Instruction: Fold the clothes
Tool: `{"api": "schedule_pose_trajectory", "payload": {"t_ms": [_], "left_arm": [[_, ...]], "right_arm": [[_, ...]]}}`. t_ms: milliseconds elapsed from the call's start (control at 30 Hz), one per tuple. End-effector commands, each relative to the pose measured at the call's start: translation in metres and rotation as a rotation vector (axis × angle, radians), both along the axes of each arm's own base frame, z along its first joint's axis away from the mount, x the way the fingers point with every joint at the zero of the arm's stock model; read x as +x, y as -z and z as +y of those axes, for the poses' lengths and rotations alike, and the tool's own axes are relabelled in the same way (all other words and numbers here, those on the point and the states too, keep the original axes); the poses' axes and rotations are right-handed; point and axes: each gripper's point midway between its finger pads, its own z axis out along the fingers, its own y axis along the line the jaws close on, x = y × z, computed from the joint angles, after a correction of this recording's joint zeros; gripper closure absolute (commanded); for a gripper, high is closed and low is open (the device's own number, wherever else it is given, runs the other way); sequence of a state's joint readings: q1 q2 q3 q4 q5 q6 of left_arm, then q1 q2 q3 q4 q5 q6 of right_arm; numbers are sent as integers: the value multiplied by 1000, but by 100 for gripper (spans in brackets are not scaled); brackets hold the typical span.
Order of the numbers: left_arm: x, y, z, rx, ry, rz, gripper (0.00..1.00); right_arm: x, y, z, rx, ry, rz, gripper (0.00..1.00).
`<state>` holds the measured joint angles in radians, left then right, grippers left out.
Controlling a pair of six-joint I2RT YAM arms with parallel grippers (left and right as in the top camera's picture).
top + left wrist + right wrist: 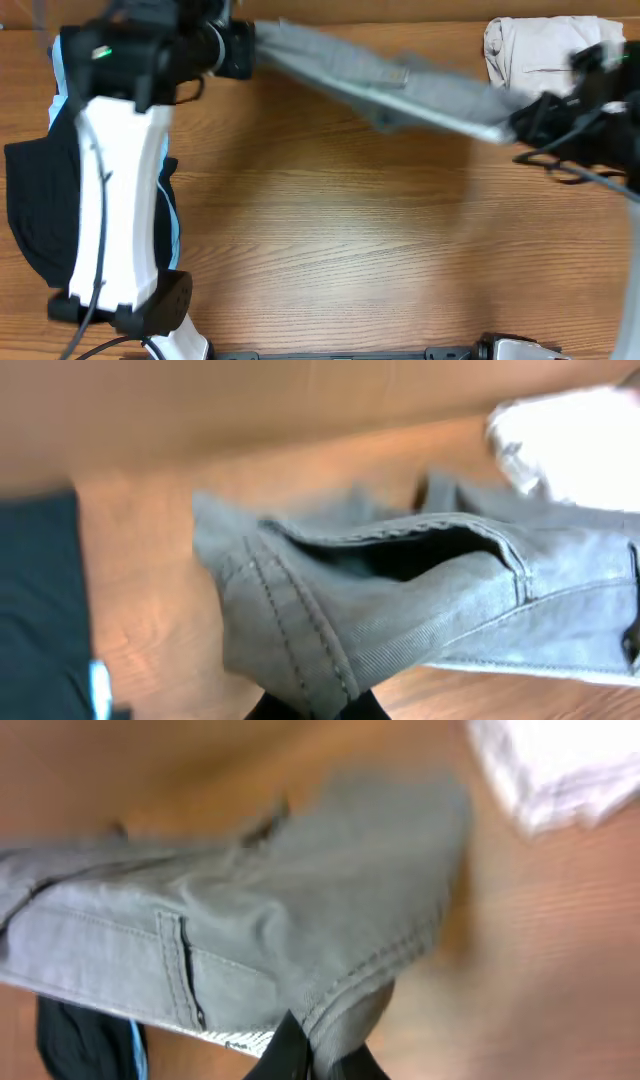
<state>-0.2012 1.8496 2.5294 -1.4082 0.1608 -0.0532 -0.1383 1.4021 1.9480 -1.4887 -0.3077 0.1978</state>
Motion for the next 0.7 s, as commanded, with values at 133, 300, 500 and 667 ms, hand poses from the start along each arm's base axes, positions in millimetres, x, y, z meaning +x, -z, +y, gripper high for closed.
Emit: {"api": "schedule_pose_trajectory", "payload": {"t_ms": [133, 300, 500, 667], "left_arm": [[-64, -105, 44, 64, -106, -306, 96], [-119, -129, 77, 89, -243, -366, 96], [-170, -157, 91, 23, -296, -466, 96], [-192, -154, 99, -9, -341, -446, 96]], "right_arm": [[-55, -93, -36, -145, 146, -218, 96], [-86, -120, -28, -160, 149, -327, 96], [-133, -142, -7, -149, 115, -458, 96], [-166, -145, 9, -120, 87, -517, 96]]}}
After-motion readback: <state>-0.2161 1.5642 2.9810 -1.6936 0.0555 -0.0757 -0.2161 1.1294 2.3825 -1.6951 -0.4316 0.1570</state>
